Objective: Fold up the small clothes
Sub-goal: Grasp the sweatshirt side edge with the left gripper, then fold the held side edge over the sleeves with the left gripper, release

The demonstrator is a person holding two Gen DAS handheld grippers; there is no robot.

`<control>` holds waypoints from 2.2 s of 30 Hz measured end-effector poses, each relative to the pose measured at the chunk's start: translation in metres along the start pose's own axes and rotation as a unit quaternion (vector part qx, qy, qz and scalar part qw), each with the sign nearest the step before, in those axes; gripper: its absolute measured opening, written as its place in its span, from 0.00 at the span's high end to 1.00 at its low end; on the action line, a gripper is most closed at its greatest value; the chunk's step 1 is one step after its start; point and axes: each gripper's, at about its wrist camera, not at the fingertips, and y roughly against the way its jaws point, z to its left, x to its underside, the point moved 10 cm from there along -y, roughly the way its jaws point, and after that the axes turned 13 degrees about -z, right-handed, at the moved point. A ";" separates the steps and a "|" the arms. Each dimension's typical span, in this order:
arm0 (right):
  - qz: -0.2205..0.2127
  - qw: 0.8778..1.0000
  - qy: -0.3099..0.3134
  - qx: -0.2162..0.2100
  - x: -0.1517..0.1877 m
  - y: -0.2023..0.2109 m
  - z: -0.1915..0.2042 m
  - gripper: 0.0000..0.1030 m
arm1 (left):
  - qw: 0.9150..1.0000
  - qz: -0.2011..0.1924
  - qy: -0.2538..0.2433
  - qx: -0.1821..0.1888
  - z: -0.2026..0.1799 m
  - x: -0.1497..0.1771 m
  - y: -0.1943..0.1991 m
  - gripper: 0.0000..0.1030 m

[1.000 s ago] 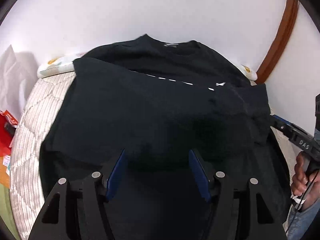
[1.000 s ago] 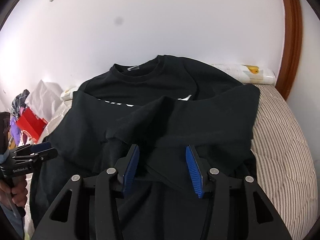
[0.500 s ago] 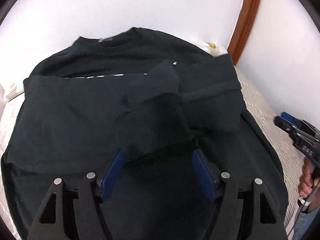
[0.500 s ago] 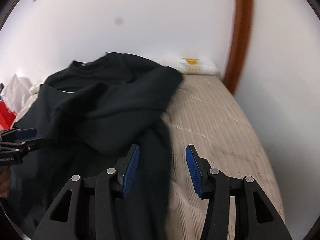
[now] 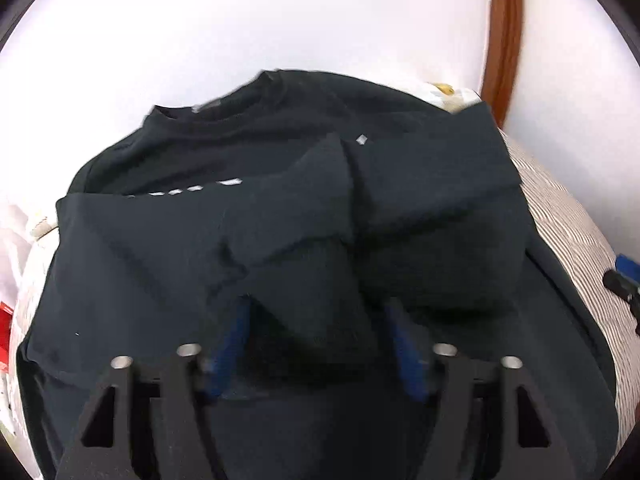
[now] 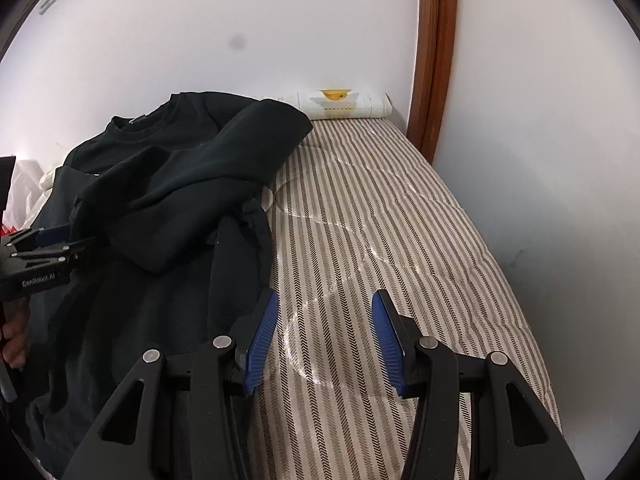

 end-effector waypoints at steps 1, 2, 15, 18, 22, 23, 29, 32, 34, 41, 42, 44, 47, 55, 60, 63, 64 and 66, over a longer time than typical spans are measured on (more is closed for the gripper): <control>0.001 1.000 0.001 -0.001 -0.001 -0.001 0.001 0.53 | 1.000 -0.003 0.009 -0.002 0.008 -0.003 0.000 0.63; 0.002 1.000 0.002 -0.002 -0.001 -0.002 0.002 0.53 | 1.000 -0.005 0.019 -0.002 0.014 -0.004 0.001 0.69; -0.009 0.999 0.020 -0.034 -0.040 -0.017 0.071 0.53 | 0.985 -0.026 0.169 0.027 0.134 -0.029 0.028 0.94; -0.006 0.999 0.019 -0.040 -0.047 -0.024 0.086 0.53 | 0.982 -0.028 0.184 0.033 0.154 -0.029 0.033 0.94; 0.003 0.999 0.020 -0.040 -0.053 -0.038 0.100 0.53 | 0.980 -0.031 0.194 0.030 0.176 -0.027 0.036 0.94; 0.004 0.999 0.020 -0.040 -0.053 -0.040 0.103 0.53 | 0.979 -0.031 0.200 0.029 0.182 -0.026 0.037 0.94; 0.005 0.999 0.020 -0.043 -0.059 -0.052 0.115 0.53 | 0.972 -0.036 0.231 0.014 0.224 -0.022 0.045 0.94; 0.002 0.999 0.014 -0.046 -0.063 -0.058 0.117 0.53 | 0.971 -0.034 0.235 -0.011 0.247 -0.014 0.049 0.94; 0.002 0.999 0.013 -0.045 -0.066 -0.063 0.119 0.53 | 0.969 -0.026 0.245 -0.022 0.261 -0.006 0.048 0.94; 0.014 0.999 0.024 -0.026 -0.064 -0.086 0.124 0.53 | 0.962 -0.004 0.270 -0.039 0.287 0.021 0.041 0.94; 0.015 0.999 0.024 -0.024 -0.063 -0.088 0.123 0.53 | 0.961 -0.002 0.272 -0.039 0.288 0.023 0.039 0.94; 0.021 0.999 0.026 -0.018 -0.060 -0.094 0.122 0.53 | 0.962 0.002 0.272 -0.037 0.289 0.025 0.037 0.94; 0.024 0.999 0.033 -0.012 -0.057 -0.097 0.123 0.53 | 0.962 0.007 0.270 -0.045 0.289 0.027 0.033 0.91; 0.018 0.999 0.050 -0.007 -0.056 -0.094 0.125 0.53 | 0.965 0.018 0.253 -0.064 0.288 0.033 0.034 0.83; 0.010 0.998 0.058 -0.001 -0.055 -0.086 0.127 0.53 | 0.967 0.024 0.238 -0.085 0.289 0.041 0.039 0.67; 0.006 0.998 0.063 0.005 -0.054 -0.080 0.127 0.53 | 0.967 0.029 0.238 -0.090 0.291 0.047 0.044 0.65; 0.005 0.998 0.063 0.010 -0.053 -0.078 0.125 0.53 | 0.966 0.030 0.239 -0.093 0.292 0.050 0.046 0.64; 0.005 0.998 0.063 0.018 -0.052 -0.073 0.121 0.53 | 0.965 0.031 0.240 -0.098 0.294 0.054 0.053 0.64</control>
